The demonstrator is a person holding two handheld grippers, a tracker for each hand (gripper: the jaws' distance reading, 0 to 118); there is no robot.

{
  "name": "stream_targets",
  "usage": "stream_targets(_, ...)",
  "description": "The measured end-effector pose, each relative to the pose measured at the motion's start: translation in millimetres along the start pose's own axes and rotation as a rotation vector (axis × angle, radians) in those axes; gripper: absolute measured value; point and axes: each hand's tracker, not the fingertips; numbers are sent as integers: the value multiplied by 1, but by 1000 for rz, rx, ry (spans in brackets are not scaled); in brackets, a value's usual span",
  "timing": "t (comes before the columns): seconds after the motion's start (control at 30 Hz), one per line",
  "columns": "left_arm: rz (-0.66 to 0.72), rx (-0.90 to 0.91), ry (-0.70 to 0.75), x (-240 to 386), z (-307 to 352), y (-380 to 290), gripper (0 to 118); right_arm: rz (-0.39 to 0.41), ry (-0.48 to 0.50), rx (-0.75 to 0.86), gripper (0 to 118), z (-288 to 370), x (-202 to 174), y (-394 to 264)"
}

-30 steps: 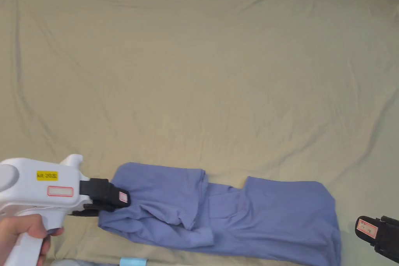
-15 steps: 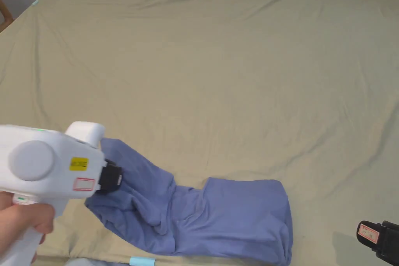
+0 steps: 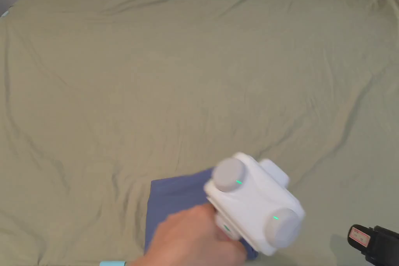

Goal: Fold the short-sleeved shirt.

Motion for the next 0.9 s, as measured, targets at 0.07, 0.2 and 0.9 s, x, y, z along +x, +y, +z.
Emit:
stream_targets(0.07, 98, 16, -179, 21, -11, 4, 115, -29, -5, 12, 0, 10, 5, -1)
stream_targets(0.2, 334, 31, -367, 0, 16, -13, 108, -49, -30, 32, 0, 23, 19, 2)
stream_targets(0.9, 75, -119, 251, 49, -39, 5, 0, -74, -41, 1, 0, 2, 30, 8)
